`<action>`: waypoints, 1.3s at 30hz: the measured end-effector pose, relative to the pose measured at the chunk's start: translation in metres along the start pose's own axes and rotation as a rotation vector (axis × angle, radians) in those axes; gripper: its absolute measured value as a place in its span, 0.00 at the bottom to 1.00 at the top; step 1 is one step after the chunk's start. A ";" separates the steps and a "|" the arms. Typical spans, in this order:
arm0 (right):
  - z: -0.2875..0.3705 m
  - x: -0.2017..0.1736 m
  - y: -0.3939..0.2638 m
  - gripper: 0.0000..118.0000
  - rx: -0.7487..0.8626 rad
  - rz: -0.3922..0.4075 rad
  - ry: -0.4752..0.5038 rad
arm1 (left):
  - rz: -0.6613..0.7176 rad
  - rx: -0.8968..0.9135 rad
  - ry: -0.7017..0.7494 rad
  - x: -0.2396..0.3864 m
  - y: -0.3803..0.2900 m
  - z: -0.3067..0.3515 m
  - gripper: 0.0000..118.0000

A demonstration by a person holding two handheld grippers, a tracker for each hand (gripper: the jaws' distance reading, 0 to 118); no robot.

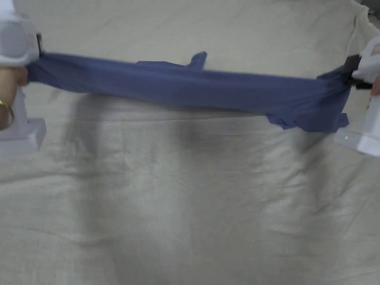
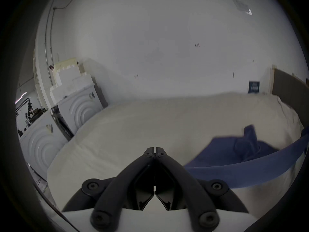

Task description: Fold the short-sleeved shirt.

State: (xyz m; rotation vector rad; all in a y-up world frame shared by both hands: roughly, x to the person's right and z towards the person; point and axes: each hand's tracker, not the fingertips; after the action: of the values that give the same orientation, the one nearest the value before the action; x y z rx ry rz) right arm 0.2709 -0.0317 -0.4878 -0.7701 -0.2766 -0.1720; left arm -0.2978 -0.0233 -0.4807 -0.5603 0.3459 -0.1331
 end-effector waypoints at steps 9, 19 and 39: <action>0.047 0.031 -0.116 0.03 -0.091 0.055 0.012 | 0.032 -0.141 -0.011 -0.026 -0.139 0.073 0.00; 0.099 0.079 -0.206 0.03 -0.141 0.136 0.044 | -0.062 -0.174 -0.082 -0.061 -0.219 0.145 0.00; 0.117 0.114 -0.273 0.73 -0.260 0.157 0.064 | 0.038 -0.287 -0.087 -0.082 -0.282 0.177 0.79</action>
State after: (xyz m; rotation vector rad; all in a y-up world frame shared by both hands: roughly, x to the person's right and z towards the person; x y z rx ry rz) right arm 0.2888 -0.1476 -0.1918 -1.0377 -0.1332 -0.0850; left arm -0.3198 -0.1542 -0.1643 -0.8398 0.2920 -0.0215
